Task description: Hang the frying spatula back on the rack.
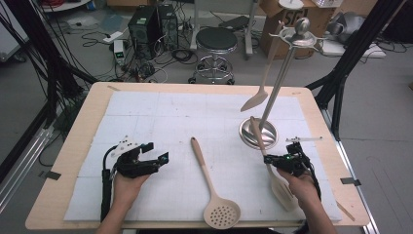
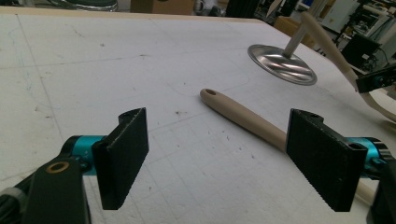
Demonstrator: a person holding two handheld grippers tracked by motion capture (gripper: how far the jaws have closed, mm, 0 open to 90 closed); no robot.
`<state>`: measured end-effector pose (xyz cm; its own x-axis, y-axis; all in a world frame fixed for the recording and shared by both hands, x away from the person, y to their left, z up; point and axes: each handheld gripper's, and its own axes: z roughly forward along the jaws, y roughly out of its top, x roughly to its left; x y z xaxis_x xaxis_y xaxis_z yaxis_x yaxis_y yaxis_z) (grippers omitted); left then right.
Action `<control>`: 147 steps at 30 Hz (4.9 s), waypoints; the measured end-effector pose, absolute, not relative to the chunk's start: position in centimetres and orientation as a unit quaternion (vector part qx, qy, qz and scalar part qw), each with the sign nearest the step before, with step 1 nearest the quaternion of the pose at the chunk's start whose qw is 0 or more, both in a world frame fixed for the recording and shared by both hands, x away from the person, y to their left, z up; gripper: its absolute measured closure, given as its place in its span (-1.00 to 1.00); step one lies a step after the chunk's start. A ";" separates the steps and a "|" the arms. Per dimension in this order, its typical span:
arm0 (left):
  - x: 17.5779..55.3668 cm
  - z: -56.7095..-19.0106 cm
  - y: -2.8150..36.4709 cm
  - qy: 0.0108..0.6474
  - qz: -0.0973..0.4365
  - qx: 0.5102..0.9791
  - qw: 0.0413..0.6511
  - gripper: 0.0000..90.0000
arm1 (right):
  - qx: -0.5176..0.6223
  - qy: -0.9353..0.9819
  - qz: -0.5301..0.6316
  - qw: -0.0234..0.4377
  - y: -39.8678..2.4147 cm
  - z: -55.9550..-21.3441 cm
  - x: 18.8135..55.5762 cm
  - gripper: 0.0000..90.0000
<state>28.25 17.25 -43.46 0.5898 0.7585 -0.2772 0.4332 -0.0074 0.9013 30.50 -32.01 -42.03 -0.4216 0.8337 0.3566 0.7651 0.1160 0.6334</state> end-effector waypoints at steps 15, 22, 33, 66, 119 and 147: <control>28.2 -43.4 17.3 0.431 0.147 0.690 0.563 -0.51 | 0.520 0.794 0.309 0.062 -29.4 -44.2 31.1 0.73; 28.1 -43.4 17.3 0.428 0.147 0.695 0.558 -0.51 | 0.522 0.794 0.307 0.060 -29.2 -44.3 31.4 0.71; 27.8 -43.4 17.5 0.434 0.149 0.693 0.557 -0.51 | 0.496 0.819 0.271 0.095 -27.9 -44.1 31.4 0.67; 28.1 -43.4 17.2 0.428 0.149 0.695 0.557 -0.51 | 0.509 0.798 0.306 0.104 -28.5 -44.6 30.7 0.74; 28.0 -43.3 17.7 0.435 0.150 0.688 0.561 -0.51 | 0.450 0.592 0.634 0.213 -33.1 -30.0 25.7 0.75; 27.9 -43.2 17.9 0.434 0.151 0.686 0.564 -0.51 | 0.458 0.589 0.631 0.213 -34.2 -27.9 27.7 0.74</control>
<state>27.92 17.93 -43.22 0.5769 0.7662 -0.2830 0.4259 0.0134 0.9047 27.65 -34.20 -27.93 -0.4899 0.8079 0.3277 0.2710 -0.2161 0.9380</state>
